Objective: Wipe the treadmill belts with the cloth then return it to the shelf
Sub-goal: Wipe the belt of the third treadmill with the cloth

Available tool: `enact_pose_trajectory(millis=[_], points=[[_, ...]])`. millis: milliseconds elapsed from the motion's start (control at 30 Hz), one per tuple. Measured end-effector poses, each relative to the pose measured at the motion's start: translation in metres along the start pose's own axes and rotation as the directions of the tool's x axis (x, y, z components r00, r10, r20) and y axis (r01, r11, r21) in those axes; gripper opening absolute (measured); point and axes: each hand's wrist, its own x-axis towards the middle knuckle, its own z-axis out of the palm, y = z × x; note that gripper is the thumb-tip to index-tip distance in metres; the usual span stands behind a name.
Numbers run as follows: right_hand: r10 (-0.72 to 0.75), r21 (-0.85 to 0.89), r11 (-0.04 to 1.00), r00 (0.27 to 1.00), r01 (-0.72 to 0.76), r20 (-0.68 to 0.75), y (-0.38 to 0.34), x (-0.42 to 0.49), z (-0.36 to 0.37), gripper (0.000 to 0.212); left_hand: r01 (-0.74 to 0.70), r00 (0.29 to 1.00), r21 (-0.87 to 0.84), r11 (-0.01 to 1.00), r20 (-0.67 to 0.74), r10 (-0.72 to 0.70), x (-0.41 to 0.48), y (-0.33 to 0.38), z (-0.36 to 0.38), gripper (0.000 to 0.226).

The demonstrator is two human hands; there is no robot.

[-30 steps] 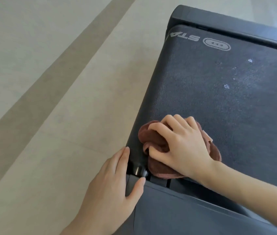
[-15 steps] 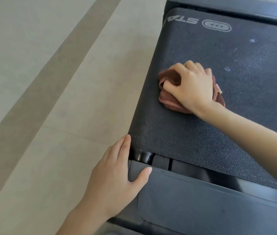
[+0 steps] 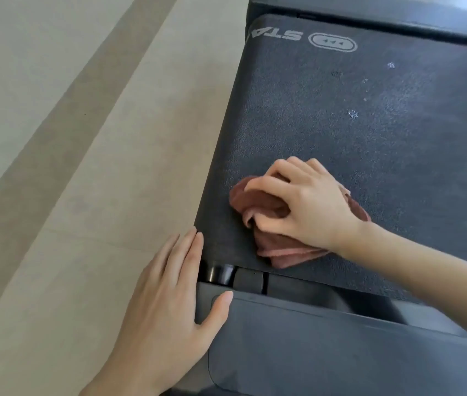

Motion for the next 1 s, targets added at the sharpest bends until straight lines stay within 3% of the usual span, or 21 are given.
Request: enact_pose_trajectory(millis=[133, 200, 300, 467, 667, 767, 900, 1000], points=[[0.353, -0.079, 0.930, 0.931, -0.360, -0.090, 0.066, 0.016, -0.008, 0.036, -0.098, 0.995, 0.110, 0.989, -0.019, 0.100, 0.017, 0.015, -0.002, 0.076], [0.446, -0.078, 0.886, 0.886, -0.457, -0.128, 0.077, 0.013, -0.008, 0.034, -0.161, 0.986, 0.137, 0.977, -0.021, 0.165, 0.029, 0.029, -0.002, 0.075], [0.449, -0.114, 0.878, 0.882, -0.465, -0.143, 0.057, -0.009, -0.010, 0.040, -0.239, 0.970, 0.136, 0.961, -0.010, 0.243, 0.044, 0.048, 0.003, 0.074], [0.301, -0.103, 0.946, 0.951, -0.307, -0.066, 0.022, -0.077, -0.026, 0.040, -0.324, 0.946, 0.175, 0.930, 0.083, 0.314, 0.046, 0.062, 0.023, 0.073], [0.143, -0.069, 0.988, 0.989, -0.141, 0.024, 0.047, -0.070, -0.031, 0.039, -0.347, 0.937, 0.197, 0.917, 0.114, 0.330, 0.047, 0.058, 0.031, 0.070], [0.265, -0.121, 0.955, 0.963, -0.269, -0.053, 0.071, -0.051, -0.027, 0.045, -0.350, 0.936, 0.197, 0.916, 0.122, 0.331, 0.046, 0.059, 0.031, 0.069], [0.528, -0.132, 0.824, 0.832, -0.550, -0.172, 0.108, -0.021, -0.025, 0.045, -0.353, 0.935, 0.187, 0.917, 0.110, 0.337, 0.046, 0.059, 0.030, 0.069], [0.584, -0.192, 0.767, 0.790, -0.613, -0.189, 0.105, -0.019, -0.020, 0.042, -0.356, 0.934, 0.183, 0.916, 0.103, 0.343, 0.046, 0.060, 0.030, 0.069]])
